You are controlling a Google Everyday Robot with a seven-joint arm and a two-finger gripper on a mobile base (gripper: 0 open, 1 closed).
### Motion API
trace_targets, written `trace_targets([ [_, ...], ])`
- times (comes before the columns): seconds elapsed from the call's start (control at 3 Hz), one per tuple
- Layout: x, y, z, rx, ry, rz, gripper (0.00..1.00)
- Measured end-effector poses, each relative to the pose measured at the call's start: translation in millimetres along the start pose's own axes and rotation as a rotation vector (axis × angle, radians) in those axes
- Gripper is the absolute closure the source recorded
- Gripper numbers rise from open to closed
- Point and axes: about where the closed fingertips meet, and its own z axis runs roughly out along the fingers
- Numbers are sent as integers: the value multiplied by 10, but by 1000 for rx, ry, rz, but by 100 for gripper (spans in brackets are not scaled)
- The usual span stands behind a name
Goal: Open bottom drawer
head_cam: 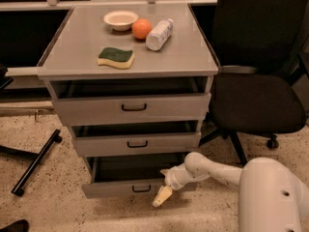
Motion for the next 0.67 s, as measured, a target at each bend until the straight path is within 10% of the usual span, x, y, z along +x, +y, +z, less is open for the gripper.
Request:
trace_targets([
  [0.67, 268, -394, 442, -92, 54, 37, 0],
])
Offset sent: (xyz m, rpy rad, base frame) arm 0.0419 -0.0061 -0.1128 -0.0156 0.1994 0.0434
